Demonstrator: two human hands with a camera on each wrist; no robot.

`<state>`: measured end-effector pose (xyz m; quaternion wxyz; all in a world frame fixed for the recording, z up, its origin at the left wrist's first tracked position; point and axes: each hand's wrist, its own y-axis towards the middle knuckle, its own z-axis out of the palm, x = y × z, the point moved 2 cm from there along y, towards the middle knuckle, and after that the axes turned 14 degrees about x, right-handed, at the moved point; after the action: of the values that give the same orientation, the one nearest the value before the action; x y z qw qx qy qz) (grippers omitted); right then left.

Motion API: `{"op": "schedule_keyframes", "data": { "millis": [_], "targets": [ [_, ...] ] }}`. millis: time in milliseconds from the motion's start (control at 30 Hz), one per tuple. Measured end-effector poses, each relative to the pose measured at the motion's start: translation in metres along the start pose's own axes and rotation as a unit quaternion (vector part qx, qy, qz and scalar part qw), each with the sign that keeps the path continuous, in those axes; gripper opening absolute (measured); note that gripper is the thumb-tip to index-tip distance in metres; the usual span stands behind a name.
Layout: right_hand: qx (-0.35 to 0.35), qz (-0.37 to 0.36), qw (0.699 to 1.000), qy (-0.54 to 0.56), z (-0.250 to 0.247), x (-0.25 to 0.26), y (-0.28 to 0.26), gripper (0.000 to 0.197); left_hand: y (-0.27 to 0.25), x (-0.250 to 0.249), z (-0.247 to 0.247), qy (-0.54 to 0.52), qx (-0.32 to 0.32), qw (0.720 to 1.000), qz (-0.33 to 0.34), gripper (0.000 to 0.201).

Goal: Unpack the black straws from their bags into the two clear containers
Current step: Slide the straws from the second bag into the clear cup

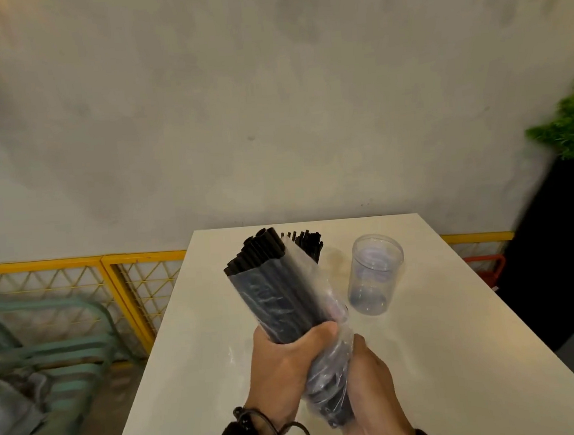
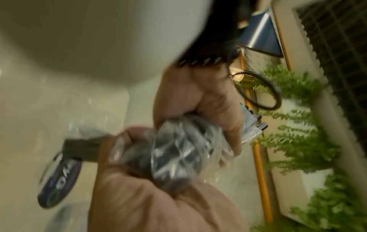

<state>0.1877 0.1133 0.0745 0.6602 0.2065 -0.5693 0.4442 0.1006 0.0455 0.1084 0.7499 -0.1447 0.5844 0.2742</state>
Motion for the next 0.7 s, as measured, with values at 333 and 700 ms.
{"op": "schedule_keyframes", "data": {
  "millis": [333, 700],
  "targets": [
    [0.093, -0.217, 0.932, -0.273, 0.016, 0.092, -0.006, 0.042, 0.008, -0.022, 0.013, 0.173, 0.146, 0.973, 0.052, 0.027],
    [0.01, -0.149, 0.986, -0.074, -0.005, 0.079, 0.007, 0.02, 0.009, -0.008, 0.019, 0.257, 0.166, 0.952, -0.013, 0.044]
  ]
}}
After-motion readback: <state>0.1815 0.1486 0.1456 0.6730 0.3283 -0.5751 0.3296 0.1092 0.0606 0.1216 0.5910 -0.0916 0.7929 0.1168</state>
